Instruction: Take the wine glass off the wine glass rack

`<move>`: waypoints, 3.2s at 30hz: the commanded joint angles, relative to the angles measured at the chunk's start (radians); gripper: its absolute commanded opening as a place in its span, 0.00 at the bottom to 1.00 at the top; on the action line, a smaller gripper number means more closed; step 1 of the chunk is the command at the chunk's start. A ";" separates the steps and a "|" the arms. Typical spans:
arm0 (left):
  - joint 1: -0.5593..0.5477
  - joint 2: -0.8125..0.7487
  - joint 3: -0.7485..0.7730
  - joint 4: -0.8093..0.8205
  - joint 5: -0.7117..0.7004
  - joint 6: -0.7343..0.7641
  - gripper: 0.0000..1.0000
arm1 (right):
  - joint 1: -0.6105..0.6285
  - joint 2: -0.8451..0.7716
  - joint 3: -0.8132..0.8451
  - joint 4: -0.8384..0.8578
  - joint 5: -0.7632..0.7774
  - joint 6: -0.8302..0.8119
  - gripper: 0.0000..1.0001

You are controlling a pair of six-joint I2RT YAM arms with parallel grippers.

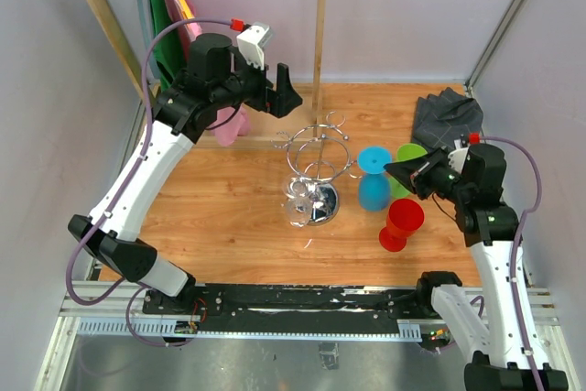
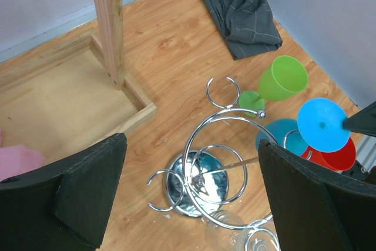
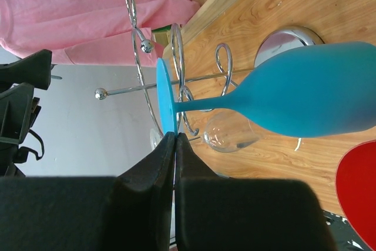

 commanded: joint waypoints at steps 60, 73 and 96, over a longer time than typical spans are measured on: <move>0.032 -0.232 -0.327 0.510 0.140 -0.259 0.99 | -0.110 0.432 0.292 1.393 0.021 0.766 0.01; 0.103 -0.260 -0.466 0.860 0.374 -0.381 0.99 | 0.098 0.512 0.321 1.650 0.091 0.755 0.01; 0.196 -0.125 -0.578 1.576 0.832 -0.647 0.99 | 0.371 0.368 0.102 1.691 0.127 0.555 0.01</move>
